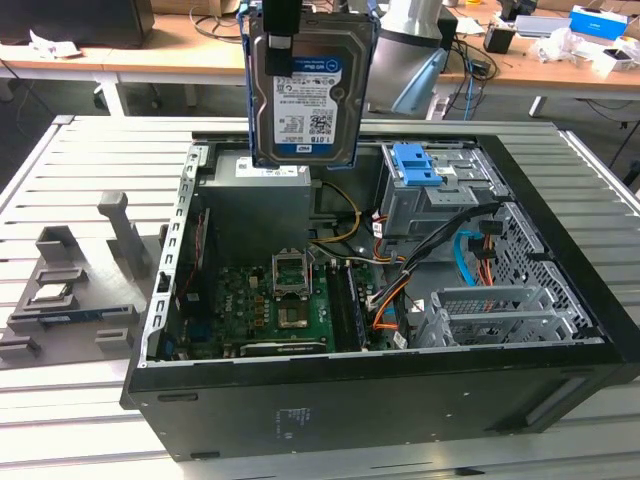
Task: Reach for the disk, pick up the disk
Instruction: 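Pick up the disk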
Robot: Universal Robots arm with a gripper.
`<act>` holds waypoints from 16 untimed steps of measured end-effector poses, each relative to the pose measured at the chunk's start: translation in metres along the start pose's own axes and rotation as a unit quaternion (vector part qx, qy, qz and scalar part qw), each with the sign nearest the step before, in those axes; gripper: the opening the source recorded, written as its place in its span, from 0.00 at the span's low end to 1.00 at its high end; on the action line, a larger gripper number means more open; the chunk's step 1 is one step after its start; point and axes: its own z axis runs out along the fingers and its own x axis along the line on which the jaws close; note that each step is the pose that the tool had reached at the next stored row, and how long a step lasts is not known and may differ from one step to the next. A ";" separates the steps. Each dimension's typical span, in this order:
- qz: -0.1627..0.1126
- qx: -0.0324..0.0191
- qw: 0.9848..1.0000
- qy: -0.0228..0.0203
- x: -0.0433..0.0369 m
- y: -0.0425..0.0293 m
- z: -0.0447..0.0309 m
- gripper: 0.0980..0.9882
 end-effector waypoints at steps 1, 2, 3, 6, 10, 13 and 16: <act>0.000 0.000 1.000 0.000 0.0033 0.0000 -0.0001 0.30; 0.000 0.000 1.000 0.000 0.0067 0.0000 -0.0001 0.30; 0.000 0.000 1.000 0.000 0.0093 0.0000 -0.0002 0.30; 0.000 0.000 1.000 0.000 0.0156 0.0000 -0.0004 0.30; 0.000 0.000 1.000 0.000 0.0231 -0.0001 -0.0006 0.30; 0.000 0.000 1.000 0.000 0.0312 -0.0001 -0.0008 0.30; 0.000 0.000 1.000 0.000 0.0384 -0.0001 -0.0011 0.30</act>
